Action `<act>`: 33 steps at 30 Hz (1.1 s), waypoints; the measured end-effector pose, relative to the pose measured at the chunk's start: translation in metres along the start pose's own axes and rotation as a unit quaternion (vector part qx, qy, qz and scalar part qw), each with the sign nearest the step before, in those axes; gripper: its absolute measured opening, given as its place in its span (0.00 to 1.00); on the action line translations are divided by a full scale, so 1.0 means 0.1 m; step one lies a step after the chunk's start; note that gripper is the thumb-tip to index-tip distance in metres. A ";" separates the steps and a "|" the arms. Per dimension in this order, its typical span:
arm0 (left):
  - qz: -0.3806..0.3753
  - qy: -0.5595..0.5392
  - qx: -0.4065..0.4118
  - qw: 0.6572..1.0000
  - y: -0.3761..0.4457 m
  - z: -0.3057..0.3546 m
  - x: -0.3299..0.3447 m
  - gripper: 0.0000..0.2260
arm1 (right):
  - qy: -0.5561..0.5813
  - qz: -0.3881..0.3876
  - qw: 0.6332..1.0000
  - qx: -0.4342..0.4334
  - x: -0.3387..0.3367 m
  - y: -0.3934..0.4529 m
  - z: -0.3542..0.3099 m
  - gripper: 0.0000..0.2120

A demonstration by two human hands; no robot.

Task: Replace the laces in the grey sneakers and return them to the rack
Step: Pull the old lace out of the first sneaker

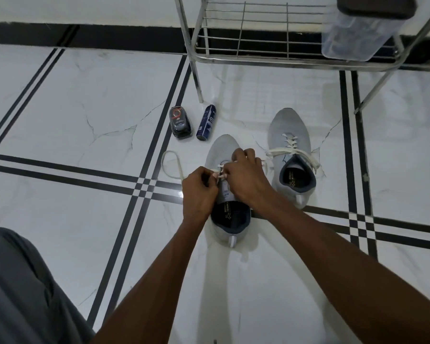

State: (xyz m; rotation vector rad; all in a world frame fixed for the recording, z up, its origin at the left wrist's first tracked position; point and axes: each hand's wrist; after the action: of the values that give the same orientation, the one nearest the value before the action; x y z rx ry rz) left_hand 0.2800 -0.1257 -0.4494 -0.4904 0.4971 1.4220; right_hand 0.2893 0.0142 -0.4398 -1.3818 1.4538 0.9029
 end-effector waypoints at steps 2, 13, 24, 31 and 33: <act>0.008 0.004 -0.005 1.000 0.00 -0.01 -0.01 0.05 | 0.084 0.089 0.989 0.085 -0.15 0.08 0.12 0.10; -0.004 0.026 0.030 0.999 -0.04 0.02 0.01 0.10 | 0.202 -0.052 0.958 0.197 -0.34 -0.04 0.02 0.24; -0.011 0.091 0.086 0.992 0.04 -0.03 0.00 0.11 | 0.180 -0.106 0.958 0.199 -0.21 -0.09 0.16 0.08; -0.065 0.216 0.186 0.956 0.14 0.07 0.17 0.07 | 0.215 -0.107 0.956 0.171 -0.25 -0.09 0.11 0.11; -0.074 0.233 0.202 0.948 0.17 0.06 0.18 0.04 | 0.216 -0.105 0.955 0.175 -0.26 -0.11 0.11 0.11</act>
State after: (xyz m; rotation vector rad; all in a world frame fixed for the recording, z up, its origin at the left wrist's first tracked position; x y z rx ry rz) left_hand 0.2649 -0.1059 -0.4557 -0.5168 1.0846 1.0169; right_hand 0.3003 0.0323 -0.4177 -1.4781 1.6513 0.1919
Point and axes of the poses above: each hand's wrist, its own y-axis towards the middle knuckle, its own x-axis out of the palm, z = x × y, and after that the axes turned 3 degrees about x, right-handed
